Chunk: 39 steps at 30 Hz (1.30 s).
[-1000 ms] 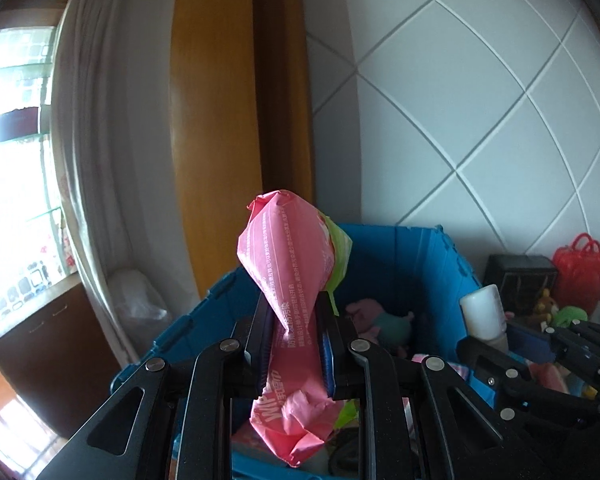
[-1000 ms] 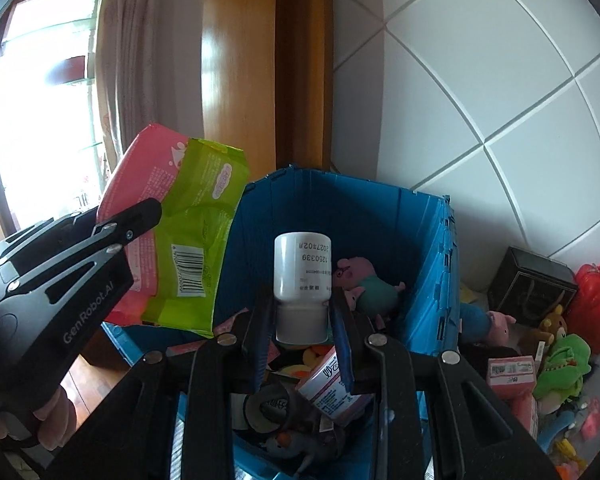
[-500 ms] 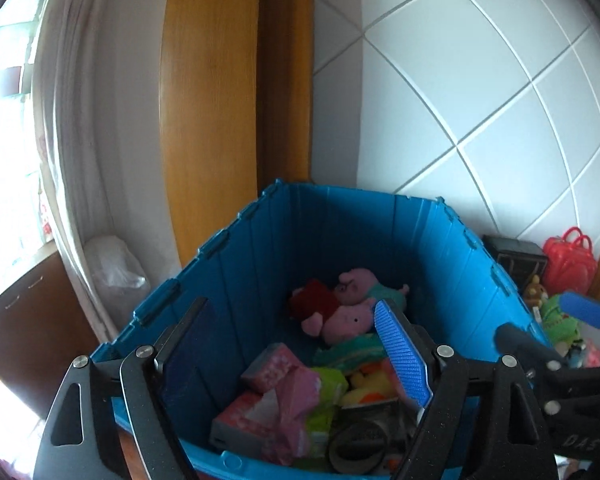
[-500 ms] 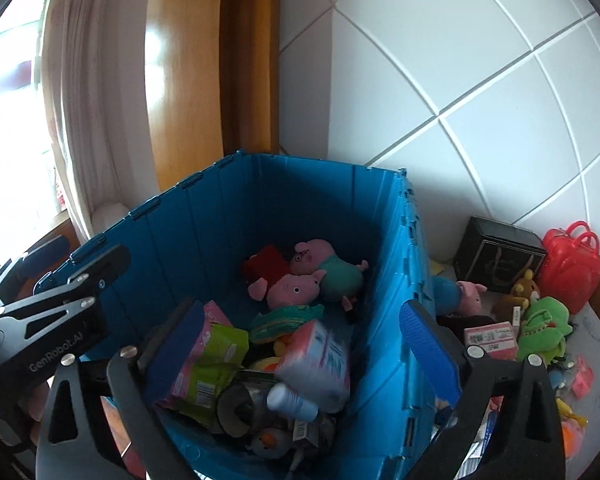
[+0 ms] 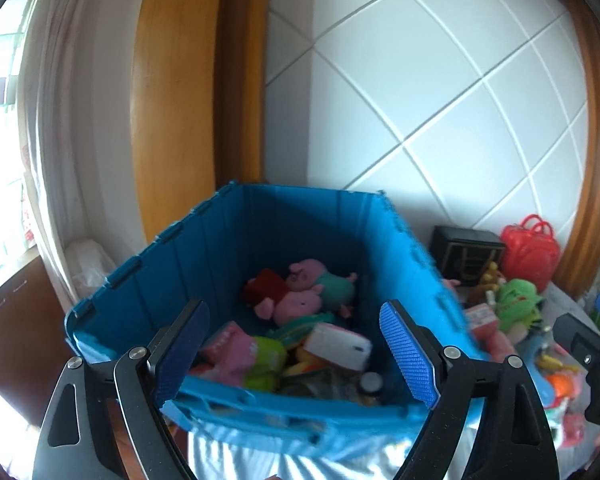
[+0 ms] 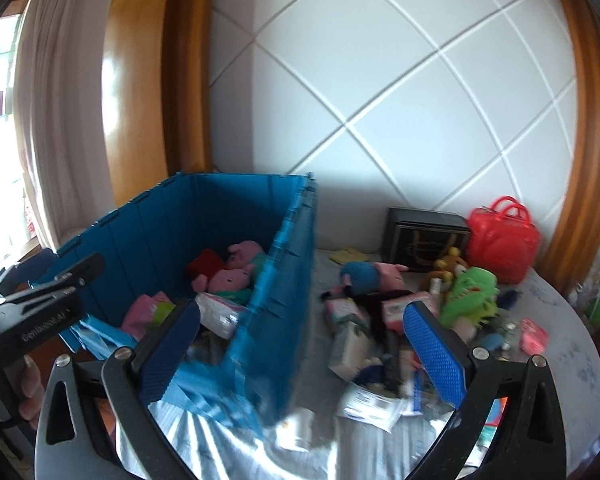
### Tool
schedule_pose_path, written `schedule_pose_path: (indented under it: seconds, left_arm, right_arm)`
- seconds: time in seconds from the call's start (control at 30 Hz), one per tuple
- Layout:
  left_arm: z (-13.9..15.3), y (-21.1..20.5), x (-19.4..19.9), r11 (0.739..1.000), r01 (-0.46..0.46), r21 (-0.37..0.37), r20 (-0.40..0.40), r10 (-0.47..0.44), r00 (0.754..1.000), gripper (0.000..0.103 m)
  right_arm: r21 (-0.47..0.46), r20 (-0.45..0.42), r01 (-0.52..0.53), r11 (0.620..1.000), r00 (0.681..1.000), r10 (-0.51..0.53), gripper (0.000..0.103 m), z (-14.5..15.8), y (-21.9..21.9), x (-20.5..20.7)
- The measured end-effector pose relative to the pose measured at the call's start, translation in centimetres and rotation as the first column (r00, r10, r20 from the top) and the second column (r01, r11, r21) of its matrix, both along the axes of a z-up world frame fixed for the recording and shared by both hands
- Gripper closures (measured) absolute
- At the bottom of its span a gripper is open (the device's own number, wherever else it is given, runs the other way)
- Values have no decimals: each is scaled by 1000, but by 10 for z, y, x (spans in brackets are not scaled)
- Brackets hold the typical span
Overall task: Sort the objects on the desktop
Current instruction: 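Withdraw both open tools from the crate back over the table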
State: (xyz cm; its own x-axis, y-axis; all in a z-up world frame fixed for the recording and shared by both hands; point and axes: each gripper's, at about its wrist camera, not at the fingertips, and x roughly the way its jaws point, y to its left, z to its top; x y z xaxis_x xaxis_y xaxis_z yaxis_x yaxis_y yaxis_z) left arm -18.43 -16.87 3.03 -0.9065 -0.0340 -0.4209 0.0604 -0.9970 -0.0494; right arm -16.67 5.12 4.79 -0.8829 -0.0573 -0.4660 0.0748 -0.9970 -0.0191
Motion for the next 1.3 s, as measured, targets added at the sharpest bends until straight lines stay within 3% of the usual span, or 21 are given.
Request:
schedule_pose_path:
  seconds: [0.17,0.37,0.63,1.1,1.3]
  left_arm:
    - [0,63,48,997,72,13,-5,-72,997,12]
    - [-11,131,96,1000,31,-6,65,-31,997,12]
    - [-15,189,143,997,67,-48,106,-62,992,12]
    - [-14,198,179,996,78,-44,126,-72,989,12]
    - [-12,191,185,998,51,-37,99,-47,994,12]
  right_arm:
    - [14,17,48,999,999,-48,0,-9,68,54]
    - [12,65,49,999,997,-49,0,-27,132,101]
    - [-1,143,87,996,986,-86,0,-46,183,141]
    - [6,149,93,996,985,-93,0,-50,185,173]
    - [5,148,90,996,985,-90,0,-50,178,178]
